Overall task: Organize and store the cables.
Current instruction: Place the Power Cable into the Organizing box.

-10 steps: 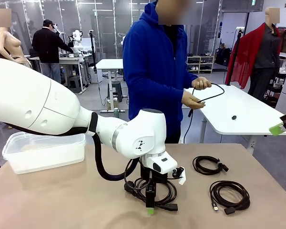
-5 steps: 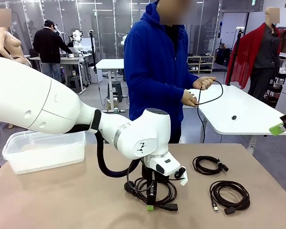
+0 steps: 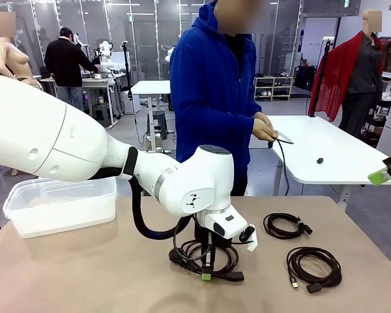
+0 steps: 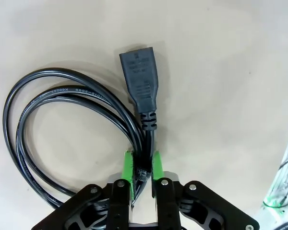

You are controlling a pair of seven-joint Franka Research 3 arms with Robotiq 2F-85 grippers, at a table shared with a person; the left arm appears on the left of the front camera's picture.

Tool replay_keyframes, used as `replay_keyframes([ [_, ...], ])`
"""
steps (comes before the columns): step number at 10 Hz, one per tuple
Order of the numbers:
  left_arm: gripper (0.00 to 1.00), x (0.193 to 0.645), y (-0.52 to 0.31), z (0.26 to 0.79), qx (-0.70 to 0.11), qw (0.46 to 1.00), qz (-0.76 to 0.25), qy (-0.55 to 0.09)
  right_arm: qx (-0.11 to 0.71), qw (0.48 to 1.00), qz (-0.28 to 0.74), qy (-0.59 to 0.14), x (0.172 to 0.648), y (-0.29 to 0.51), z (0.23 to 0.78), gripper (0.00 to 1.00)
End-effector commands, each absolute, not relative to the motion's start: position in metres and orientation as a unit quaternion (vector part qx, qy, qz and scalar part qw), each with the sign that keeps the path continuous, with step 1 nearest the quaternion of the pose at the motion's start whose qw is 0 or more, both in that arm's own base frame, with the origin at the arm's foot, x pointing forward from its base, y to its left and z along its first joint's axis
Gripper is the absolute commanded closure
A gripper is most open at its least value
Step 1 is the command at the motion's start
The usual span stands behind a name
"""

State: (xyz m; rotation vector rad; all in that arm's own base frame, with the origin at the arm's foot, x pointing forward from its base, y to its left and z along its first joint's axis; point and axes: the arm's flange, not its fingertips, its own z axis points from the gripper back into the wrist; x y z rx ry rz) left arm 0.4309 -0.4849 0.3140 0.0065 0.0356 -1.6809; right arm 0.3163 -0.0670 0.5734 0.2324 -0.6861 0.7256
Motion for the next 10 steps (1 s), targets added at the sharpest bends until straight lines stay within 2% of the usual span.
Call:
replay_keyframes([
  [1,1.00,0.420,-0.472,0.322,0.005,0.674,-0.739,0.002,0.112,0.870,0.350,-0.329,0.316,-0.068,0.573,0.00],
  [4,1.00,0.419,-0.461,0.358,0.020,0.683,-0.730,-0.010,0.112,0.870,0.350,-0.329,0.316,-0.068,0.573,0.00],
  [6,1.00,0.419,-0.452,0.390,-0.004,0.661,-0.751,0.003,0.112,0.870,0.350,-0.329,0.316,-0.068,0.573,0.00],
  [8,1.00,0.422,-0.450,0.406,-0.003,0.662,-0.750,0.004,0.112,0.870,0.350,-0.329,0.316,-0.068,0.573,0.00],
  [9,1.00,0.423,-0.450,0.406,-0.024,0.627,-0.778,0.024,0.112,0.870,0.350,-0.329,0.316,-0.068,0.573,0.00],
  [10,1.00,0.425,-0.457,0.401,0.011,0.666,-0.745,-0.004,0.112,0.870,0.350,-0.329,0.316,-0.068,0.573,0.00],
])
